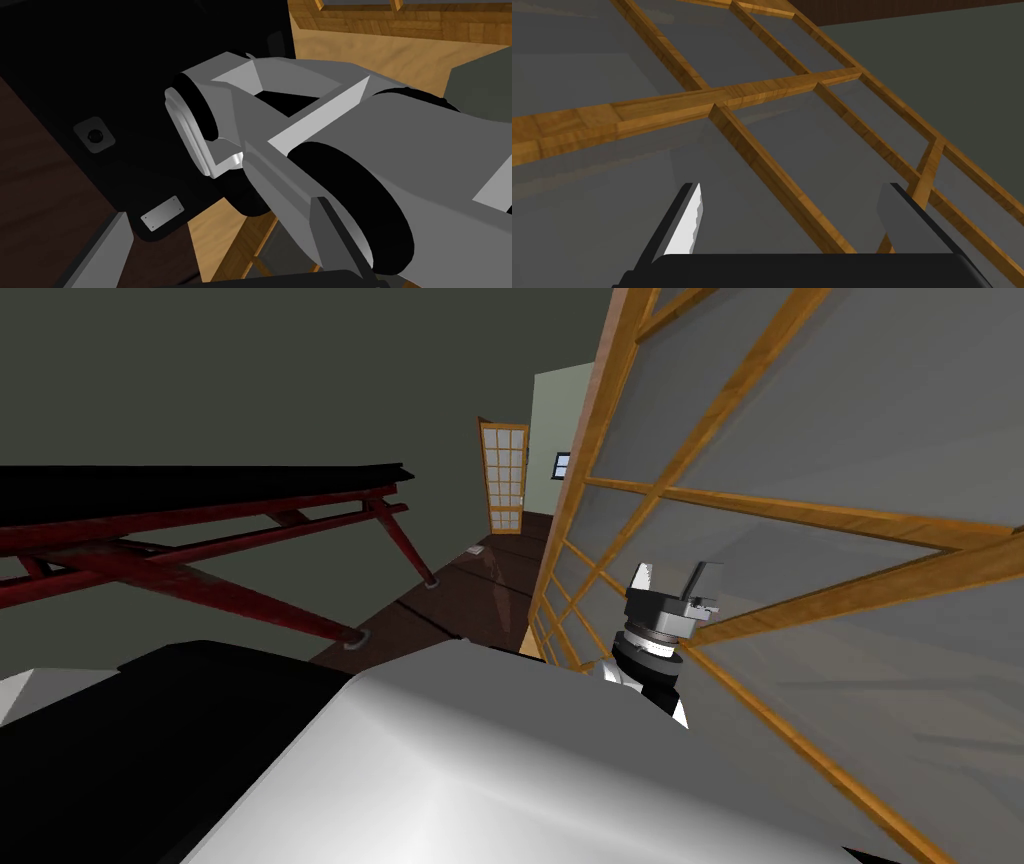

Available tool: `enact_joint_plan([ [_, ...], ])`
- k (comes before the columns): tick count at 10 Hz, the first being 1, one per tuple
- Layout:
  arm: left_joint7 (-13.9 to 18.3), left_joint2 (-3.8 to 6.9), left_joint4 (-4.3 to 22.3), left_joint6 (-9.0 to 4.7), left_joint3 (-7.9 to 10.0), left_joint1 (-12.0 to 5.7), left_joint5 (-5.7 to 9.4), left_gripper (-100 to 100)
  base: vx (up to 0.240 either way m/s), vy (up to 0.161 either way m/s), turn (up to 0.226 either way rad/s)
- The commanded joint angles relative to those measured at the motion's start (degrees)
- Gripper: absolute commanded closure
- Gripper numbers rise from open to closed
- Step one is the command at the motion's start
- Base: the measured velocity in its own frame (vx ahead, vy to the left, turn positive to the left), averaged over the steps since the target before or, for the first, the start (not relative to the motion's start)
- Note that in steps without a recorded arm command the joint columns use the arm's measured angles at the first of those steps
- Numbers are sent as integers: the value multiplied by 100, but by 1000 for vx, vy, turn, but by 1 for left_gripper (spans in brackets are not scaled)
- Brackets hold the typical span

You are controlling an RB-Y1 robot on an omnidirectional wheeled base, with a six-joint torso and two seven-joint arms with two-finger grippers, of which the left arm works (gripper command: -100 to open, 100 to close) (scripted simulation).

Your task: Push the door open

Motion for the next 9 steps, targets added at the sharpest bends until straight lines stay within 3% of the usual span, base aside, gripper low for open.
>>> enact_joint_plan([
  [1,237,29,-78,185,10,39,68,-100,26,-45,45],
  [2,415,47,-80,388,33,47,194,-100,30,-46,97],
  [3,476,47,-80,388,33,47,194,-100,23,-39,60],
  [5,845,79,-82,755,76,62,433,-100,16,-45,134],
  [6,948,79,-82,772,76,62,433,-100,2,-53,62],
  [7,1161,95,-83,962,97,69,552,-100,13,-48,86],
  [8,1184,95,-83,962,97,69,552,-100,14,-40,80],
  [9,1414,111,-85,1153,118,76,671,-100,15,-42,156],
])
